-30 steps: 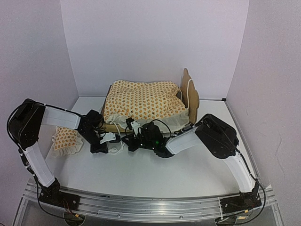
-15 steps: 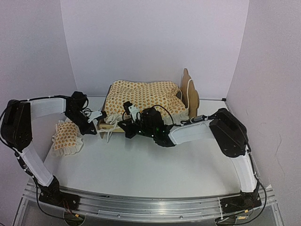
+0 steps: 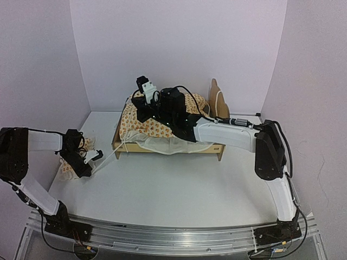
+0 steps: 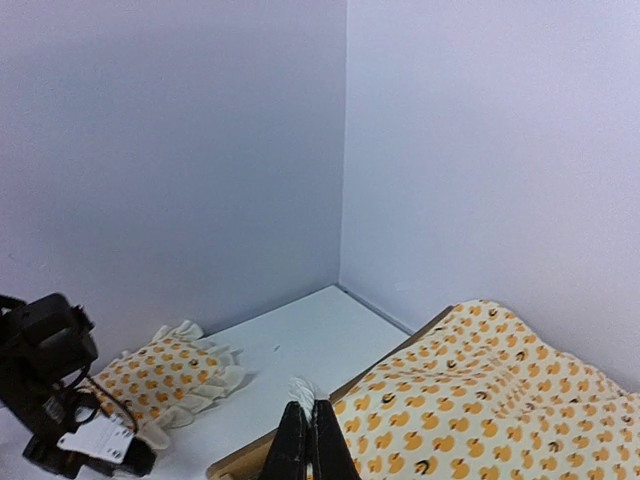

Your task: Set up the pet bed

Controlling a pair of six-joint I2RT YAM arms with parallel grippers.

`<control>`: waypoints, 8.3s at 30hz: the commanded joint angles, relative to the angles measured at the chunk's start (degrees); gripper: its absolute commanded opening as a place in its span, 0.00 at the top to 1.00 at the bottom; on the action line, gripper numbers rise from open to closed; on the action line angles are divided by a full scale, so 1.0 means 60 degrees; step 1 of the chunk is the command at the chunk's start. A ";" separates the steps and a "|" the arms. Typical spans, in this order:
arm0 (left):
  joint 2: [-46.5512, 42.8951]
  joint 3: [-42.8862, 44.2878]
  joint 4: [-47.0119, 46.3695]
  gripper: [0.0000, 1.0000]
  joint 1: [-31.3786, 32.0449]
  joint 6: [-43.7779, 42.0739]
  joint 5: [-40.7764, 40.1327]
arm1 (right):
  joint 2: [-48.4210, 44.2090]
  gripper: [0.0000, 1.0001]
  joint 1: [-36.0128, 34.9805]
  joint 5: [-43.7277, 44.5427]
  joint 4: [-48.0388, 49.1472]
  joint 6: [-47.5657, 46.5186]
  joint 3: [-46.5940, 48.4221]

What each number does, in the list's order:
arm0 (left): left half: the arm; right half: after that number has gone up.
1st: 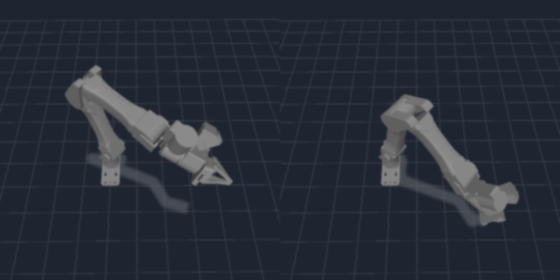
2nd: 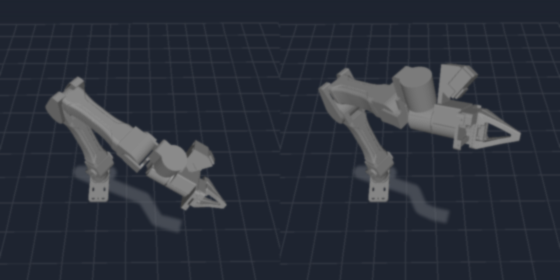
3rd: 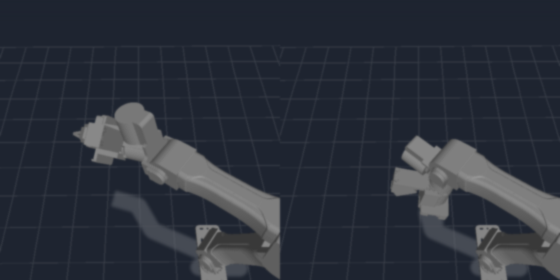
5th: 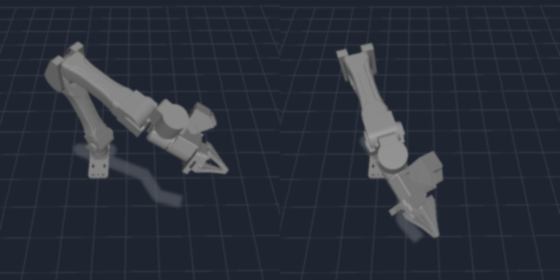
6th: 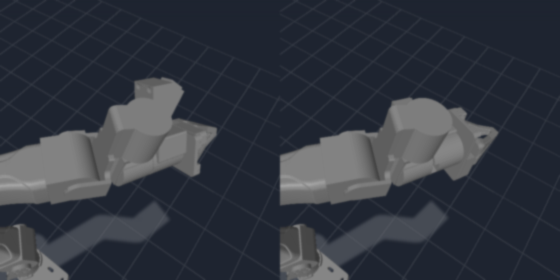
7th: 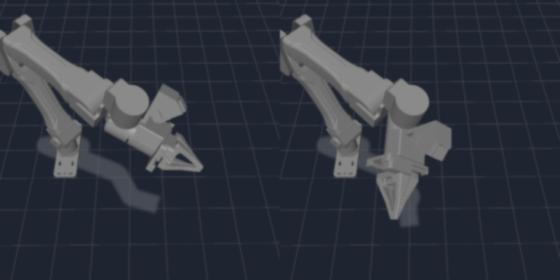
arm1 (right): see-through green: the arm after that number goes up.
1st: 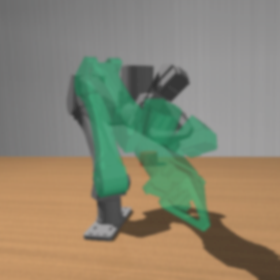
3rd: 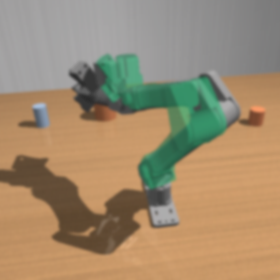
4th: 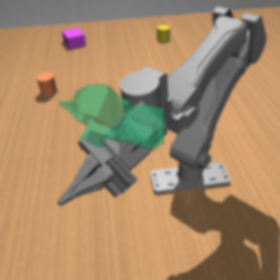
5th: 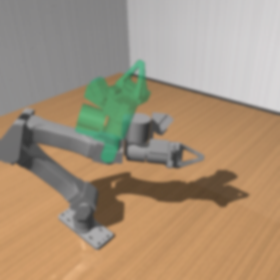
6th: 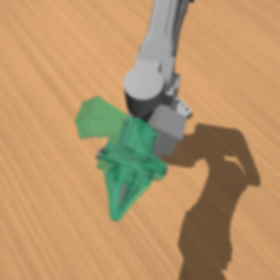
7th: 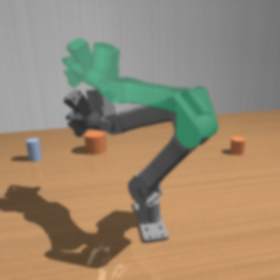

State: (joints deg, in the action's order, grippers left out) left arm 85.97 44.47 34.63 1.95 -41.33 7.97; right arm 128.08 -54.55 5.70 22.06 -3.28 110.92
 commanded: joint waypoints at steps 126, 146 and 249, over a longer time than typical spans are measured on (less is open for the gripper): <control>0.2461 0.9368 0.2147 0.23 0.4068 0.1275 0.4323 | -0.4051 0.66 0.3531 0.2687 -1.0557 0.6107 0.1179; 0.2286 0.8896 0.1910 0.24 0.4498 0.1628 0.4604 | -0.0757 0.47 0.3531 0.5876 -0.9995 0.7662 0.1052; 0.6521 1.1675 -0.3892 1.00 0.6718 0.2242 0.7454 | -0.7577 0.27 0.1583 0.0073 -0.7346 0.1635 -0.3652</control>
State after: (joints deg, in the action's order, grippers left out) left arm 126.28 112.68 8.18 42.38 -26.70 52.61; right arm 92.59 -45.18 18.69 -22.83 35.46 88.45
